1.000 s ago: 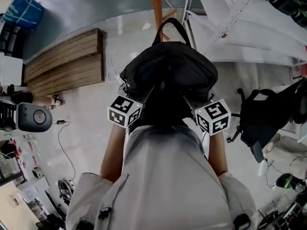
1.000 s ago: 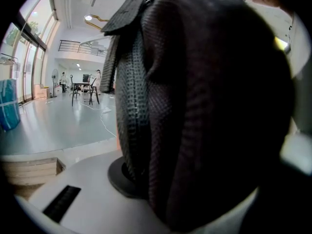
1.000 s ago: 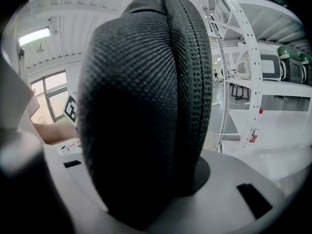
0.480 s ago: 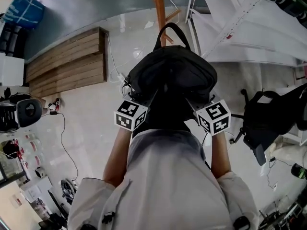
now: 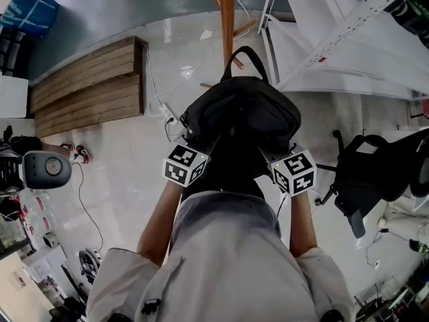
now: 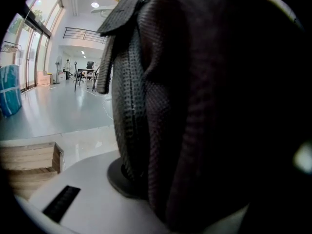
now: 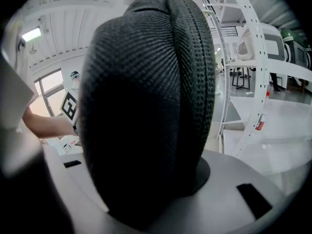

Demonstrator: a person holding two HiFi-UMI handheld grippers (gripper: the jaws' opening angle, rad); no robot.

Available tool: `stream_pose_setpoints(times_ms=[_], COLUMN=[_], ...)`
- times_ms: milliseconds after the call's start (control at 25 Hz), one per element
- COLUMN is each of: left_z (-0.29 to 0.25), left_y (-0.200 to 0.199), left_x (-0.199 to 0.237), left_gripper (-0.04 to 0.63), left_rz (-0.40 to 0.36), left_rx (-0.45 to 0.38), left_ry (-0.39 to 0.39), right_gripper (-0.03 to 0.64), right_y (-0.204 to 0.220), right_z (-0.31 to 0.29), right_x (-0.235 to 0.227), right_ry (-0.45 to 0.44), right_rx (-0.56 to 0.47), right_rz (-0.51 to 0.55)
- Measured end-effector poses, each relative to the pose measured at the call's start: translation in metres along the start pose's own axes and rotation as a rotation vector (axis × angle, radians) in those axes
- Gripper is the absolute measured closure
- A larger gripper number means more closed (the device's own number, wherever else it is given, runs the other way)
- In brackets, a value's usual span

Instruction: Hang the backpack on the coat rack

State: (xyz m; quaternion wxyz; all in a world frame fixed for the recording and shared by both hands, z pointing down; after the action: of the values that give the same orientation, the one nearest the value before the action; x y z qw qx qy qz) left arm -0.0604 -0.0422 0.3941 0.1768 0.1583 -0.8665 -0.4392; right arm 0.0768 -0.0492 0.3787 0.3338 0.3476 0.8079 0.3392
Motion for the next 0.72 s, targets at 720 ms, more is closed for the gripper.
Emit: stream_pose_setpoints(times_ms=[720], left_z=[-0.039], left_y=[0.026], left_x=[0.021], left_gripper=[0.483], left_rz=[0.037], left_rx=[0.083], left_ry=[-0.005], right_gripper=[0.461], right_y=[0.021], right_z=[-0.038], right_x=[-0.030], right_ry=[-0.020], right_rx=[0.050], right_rz=[-0.055])
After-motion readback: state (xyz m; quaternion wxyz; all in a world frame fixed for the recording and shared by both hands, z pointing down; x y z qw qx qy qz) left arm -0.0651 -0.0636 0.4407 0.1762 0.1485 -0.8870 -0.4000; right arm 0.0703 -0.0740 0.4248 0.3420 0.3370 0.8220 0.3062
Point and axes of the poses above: the fingertips, and each gripper's own axes: z backward along the fingers, x to its left, y out of its underside, the point moved 2 cm from there along z, backward along the fingers, and after that the axes turned 6 degrees about -y, right-handed, at the moved point
